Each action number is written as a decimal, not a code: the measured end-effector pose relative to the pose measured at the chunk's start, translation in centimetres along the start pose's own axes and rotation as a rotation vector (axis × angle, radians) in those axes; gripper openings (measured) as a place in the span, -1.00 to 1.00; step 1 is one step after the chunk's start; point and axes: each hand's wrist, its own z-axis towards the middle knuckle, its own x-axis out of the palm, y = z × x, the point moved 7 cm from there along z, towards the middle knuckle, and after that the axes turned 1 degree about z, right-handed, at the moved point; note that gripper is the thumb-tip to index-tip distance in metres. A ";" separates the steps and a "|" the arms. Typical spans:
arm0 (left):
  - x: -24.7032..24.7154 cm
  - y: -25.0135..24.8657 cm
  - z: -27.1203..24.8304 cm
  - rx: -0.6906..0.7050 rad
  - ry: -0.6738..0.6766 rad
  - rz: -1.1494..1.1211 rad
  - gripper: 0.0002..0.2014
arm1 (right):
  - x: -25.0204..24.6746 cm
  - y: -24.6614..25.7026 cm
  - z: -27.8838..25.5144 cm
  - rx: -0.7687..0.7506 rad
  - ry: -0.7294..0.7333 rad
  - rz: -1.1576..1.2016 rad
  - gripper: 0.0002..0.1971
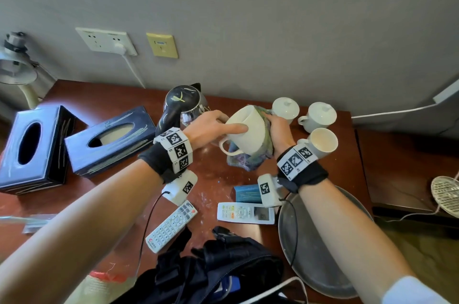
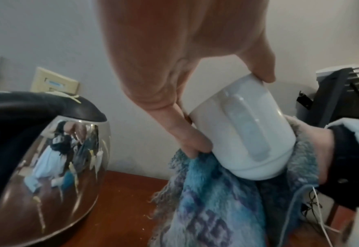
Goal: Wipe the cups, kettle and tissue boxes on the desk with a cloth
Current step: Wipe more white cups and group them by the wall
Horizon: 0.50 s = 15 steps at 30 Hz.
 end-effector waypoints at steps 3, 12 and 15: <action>0.5 0.1 -0.2 -0.025 0.032 -0.084 -0.46 | 0.7 -1.0 1.2 0.062 0.091 -0.022 -0.77; 0.0 0.5 0.2 -0.093 -0.082 -0.355 -0.68 | 1.9 3.5 -6.0 -0.721 -0.155 -0.354 -0.64; 0.1 0.6 0.1 -0.075 -0.083 -0.352 -0.54 | 1.7 3.6 -6.3 -0.928 -0.129 -0.377 -0.61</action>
